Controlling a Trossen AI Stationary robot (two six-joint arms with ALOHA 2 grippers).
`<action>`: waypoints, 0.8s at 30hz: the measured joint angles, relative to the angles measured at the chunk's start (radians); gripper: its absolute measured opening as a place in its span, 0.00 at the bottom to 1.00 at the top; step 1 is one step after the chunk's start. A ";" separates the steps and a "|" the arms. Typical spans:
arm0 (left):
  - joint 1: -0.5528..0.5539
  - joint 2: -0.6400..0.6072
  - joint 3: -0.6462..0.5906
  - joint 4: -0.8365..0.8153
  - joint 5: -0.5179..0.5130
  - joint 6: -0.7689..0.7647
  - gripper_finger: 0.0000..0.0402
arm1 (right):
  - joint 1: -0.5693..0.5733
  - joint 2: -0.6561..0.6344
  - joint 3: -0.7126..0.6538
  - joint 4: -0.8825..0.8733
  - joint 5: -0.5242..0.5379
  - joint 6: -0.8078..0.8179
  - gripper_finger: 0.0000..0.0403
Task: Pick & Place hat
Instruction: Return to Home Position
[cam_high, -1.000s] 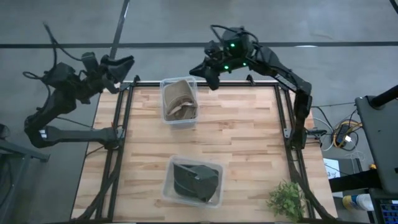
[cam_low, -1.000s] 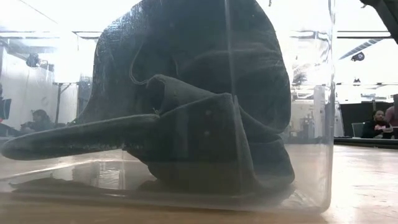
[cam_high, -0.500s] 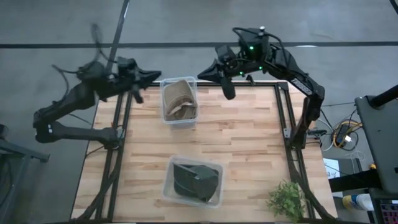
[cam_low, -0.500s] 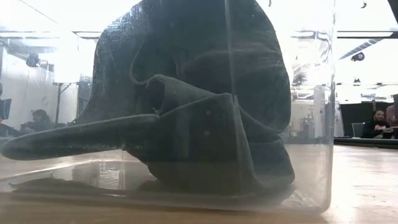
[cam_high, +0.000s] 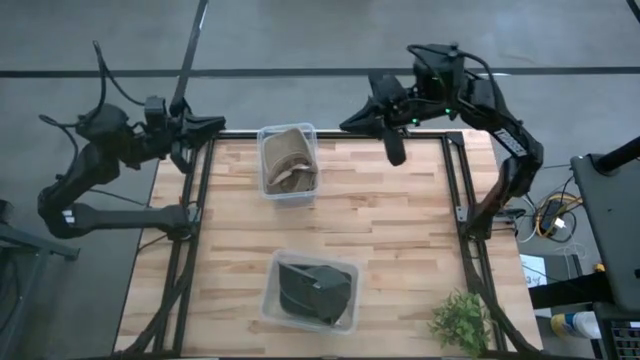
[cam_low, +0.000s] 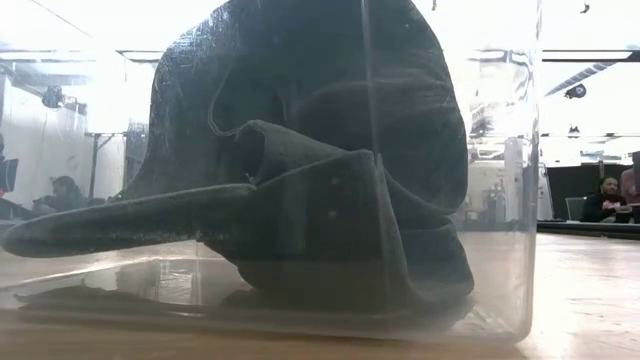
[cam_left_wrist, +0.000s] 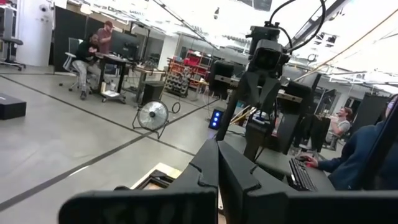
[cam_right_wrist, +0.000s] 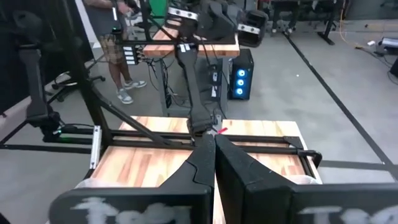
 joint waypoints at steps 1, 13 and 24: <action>0.000 -0.006 0.000 -0.005 0.000 0.000 0.00 | 0.005 -0.013 -0.010 0.001 0.000 0.000 0.02; 0.000 -0.030 0.000 -0.009 -0.002 -0.007 0.00 | 0.096 -0.335 -0.529 0.393 0.105 0.053 0.02; 0.000 -0.032 -0.001 -0.076 -0.002 -0.013 0.00 | 0.099 -0.638 -1.068 0.734 0.162 0.132 0.02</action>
